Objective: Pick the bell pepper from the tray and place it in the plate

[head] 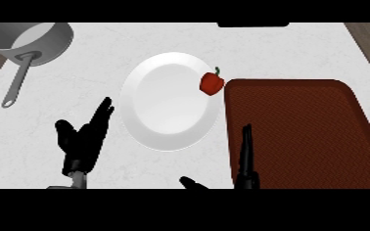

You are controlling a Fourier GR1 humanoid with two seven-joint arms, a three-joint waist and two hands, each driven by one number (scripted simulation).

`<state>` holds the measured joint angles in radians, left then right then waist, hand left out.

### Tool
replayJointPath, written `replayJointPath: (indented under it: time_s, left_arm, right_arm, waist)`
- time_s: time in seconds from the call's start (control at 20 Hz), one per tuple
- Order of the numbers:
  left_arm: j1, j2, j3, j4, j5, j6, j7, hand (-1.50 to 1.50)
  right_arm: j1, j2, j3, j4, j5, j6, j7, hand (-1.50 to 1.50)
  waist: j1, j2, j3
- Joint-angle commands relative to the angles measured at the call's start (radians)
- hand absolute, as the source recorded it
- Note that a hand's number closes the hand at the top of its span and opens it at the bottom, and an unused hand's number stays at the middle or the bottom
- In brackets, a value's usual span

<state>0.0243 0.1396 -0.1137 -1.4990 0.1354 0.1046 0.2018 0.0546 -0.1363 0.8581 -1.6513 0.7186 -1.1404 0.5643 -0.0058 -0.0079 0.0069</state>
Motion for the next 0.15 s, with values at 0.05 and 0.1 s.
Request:
replayJointPath:
  time_s: [0.05,0.1]
  left_arm:
    - [0.010,-0.052,-0.041,0.040,-0.049,0.037,0.017,0.00]
    - [-0.029,-0.023,-0.002,0.056,-0.011,0.002,0.051,0.00]
  right_arm:
    - [0.118,0.027,0.024,-0.045,0.110,0.032,0.011,-1.50]
    - [0.142,0.038,0.047,-0.039,0.121,0.003,-0.007,-1.50]
  waist:
    - [0.000,0.007,-0.007]
    - [0.000,0.007,-0.007]
